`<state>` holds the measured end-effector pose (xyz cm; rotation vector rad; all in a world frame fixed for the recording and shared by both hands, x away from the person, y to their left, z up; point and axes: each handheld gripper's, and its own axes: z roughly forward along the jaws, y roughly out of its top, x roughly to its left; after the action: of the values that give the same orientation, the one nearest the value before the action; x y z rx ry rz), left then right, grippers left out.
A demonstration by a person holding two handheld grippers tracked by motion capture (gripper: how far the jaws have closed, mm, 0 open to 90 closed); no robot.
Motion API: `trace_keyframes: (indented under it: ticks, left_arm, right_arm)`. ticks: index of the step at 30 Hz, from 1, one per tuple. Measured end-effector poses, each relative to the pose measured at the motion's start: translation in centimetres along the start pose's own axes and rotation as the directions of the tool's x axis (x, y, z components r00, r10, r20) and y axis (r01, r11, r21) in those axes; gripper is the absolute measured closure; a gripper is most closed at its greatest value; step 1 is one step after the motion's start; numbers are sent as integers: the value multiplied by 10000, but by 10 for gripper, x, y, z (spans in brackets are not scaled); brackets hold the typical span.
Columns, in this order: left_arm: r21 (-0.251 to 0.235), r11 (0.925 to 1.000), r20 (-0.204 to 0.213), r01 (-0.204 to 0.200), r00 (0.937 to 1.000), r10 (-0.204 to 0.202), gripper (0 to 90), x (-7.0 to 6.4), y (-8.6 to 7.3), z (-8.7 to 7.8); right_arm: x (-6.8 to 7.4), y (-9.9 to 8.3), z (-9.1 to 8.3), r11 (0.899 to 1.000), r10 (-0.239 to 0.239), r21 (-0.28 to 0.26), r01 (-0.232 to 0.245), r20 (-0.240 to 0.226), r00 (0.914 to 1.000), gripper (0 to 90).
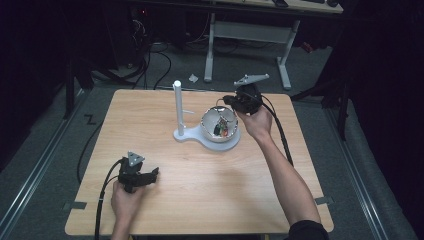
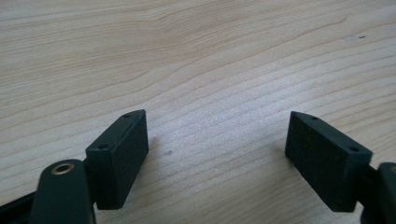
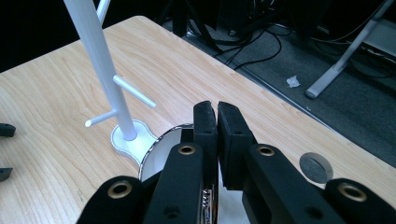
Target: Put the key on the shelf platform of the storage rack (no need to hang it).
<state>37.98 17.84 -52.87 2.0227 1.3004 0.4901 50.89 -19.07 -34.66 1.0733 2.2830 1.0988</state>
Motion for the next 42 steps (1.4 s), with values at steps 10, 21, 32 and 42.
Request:
trace_keyframes:
  ticks: [10,21,32,42]
  left_arm:
    - [-3,10000,1,2,10000,-2,218,0,0,0]
    - [-8,10000,4,8,10000,-8,218,0,0,0]
    - [-4,10000,-2,0,10000,0,218,0,0,0]
    - [-13,10000,-24,-6,10000,6,218,0,0,0]
  right_arm:
    - [2,-6,7,9999,-41,139,42,-104,9999,875]
    - [6,-13,20,9997,-35,251,42,-271,9996,875]
    - [3,-26,30,9982,226,568,-214,-207,9995,874]
    - [2,-32,37,9974,165,705,-160,-72,9998,873]
